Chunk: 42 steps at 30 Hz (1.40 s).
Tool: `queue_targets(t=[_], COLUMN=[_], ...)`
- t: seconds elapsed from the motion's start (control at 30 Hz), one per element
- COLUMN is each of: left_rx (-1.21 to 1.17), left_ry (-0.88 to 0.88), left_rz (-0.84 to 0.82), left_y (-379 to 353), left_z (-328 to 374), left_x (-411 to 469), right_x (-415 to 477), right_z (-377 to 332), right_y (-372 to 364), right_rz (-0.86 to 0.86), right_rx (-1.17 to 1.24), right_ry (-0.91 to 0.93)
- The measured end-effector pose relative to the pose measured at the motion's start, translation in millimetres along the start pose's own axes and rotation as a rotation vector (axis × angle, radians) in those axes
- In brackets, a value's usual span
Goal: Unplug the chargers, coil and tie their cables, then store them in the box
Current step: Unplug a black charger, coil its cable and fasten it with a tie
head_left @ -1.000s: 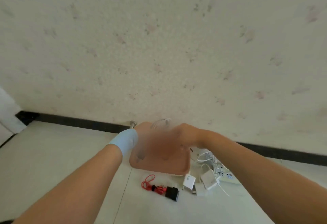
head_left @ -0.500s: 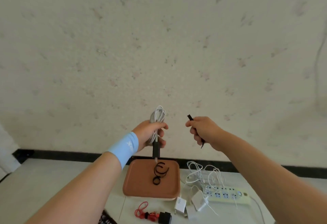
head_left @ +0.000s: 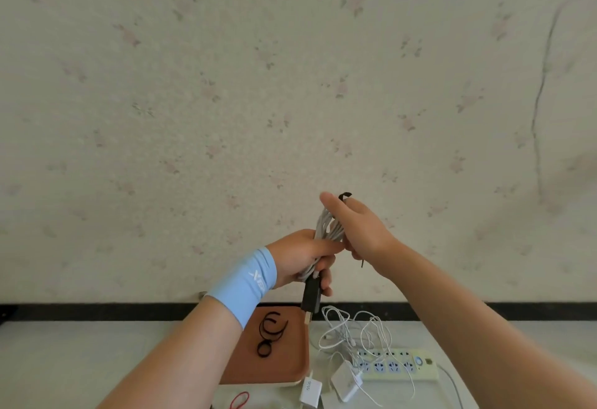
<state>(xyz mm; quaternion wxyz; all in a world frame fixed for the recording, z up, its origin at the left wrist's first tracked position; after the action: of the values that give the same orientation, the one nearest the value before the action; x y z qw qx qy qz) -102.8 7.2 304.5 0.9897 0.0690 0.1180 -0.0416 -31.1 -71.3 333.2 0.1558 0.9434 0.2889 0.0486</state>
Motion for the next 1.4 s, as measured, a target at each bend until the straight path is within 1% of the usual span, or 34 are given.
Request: queue_targets(t=[0.07, 0.1, 0.17, 0.23, 0.3, 0.33, 0.43, 0.47, 0.5, 0.6, 0.7, 0.73, 0.83, 0.9, 1.0, 1.07, 1.13, 1.2, 1.27, 1.4], left_rx=[0.131, 0.173, 0.155, 0.127, 0.115, 0.136, 0.372, 0.416, 0.422, 0.386, 0.349, 0.306, 0.036, -0.067, -0.150, -0.158, -0.142, -0.089, -0.008, 0.230], left_ry=[0.025, 0.035, 0.044, 0.039, 0.026, 0.009, -0.063, -0.080, -0.085, -0.071, -0.061, -0.064, -0.037, -0.009, 0.011, 0.011, 0.003, -0.023, -0.047, -0.088], left_rz=[-0.014, -0.046, -0.109, -0.116, -0.042, 0.032, 0.292, 0.336, 0.336, 0.246, 0.177, 0.181, 0.196, 0.200, 0.263, 0.307, 0.322, 0.323, 0.303, 0.271], left_y=[0.0, -2.2, -7.4, -11.4, -10.5, -6.2, 12.9, 16.3, 15.3, 5.1, -0.3, 1.9, 10.6, 13.1, 19.3, 26.8, 31.0, 32.0, 28.7, 24.5], left_z=[-1.7, -2.5, -3.7, -1.3, 2.3, 4.6, 13.2, 14.5, 14.6, 8.2, 7.0, 7.3, 5.2, 2.1, -1.4, -3.7, -3.2, -0.8, 2.7, 11.9], left_x=[3.9, 5.0, 6.0, 7.0, 8.5, 9.1, 10.4, 10.6, 10.1, 13.7, 14.6, 14.2, 14.0, 15.2, 16.3, 17.4, 16.4, 15.3, 13.5, 9.6], right_x=[1.2, 1.7, 2.4, 4.4, 5.6, 5.8, 5.6, 5.3, 4.7, 3.6, 1.4, 1.1, 2.1, 4.4, 4.1, -0.3, -8.1, -14.9, -17.4, -15.1], right_z=[-2.4, -3.4, -6.8, -8.7, -8.8, -8.9, -9.1, -8.7, -8.8, -8.2, -9.6, -9.7, -7.8, -6.2, -10.8, -17.3, -25.9, -30.4, -27.3, -17.6], right_y=[3.4, 4.3, 6.1, 9.9, 15.5, 18.1, 22.7, 22.9, 22.8, 21.6, 19.5, 19.0, 22.1, 27.0, 31.2, 31.5, 27.0, 16.8, 7.9, 9.2], right_rz=[0.016, 0.027, 0.053, 0.081, 0.104, 0.113, 0.154, 0.169, 0.183, 0.204, 0.175, 0.157, 0.128, 0.158, 0.187, 0.159, 0.087, -0.002, -0.052, 0.019], right_rx=[-0.151, -0.220, -0.305, -0.307, -0.262, -0.239, -0.203, -0.213, -0.229, -0.239, -0.173, -0.121, 0.014, -0.015, -0.047, 0.038, 0.094, 0.080, 0.025, -0.030], right_ry=[-0.007, -0.011, -0.003, 0.010, 0.002, -0.002, 0.001, 0.009, 0.021, 0.058, 0.067, 0.056, -0.009, 0.005, 0.097, 0.141, 0.173, 0.173, 0.132, 0.027])
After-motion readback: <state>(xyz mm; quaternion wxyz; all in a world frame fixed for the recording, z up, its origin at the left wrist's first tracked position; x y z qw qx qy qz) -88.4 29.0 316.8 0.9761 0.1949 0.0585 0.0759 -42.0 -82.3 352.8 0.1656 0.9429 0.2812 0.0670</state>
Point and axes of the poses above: each hand's wrist, its own x-axis towards the middle knuckle, its own y-axis out of the back of the hand, z = x × y, the point moved 7 cm from there along x, towards the middle knuckle
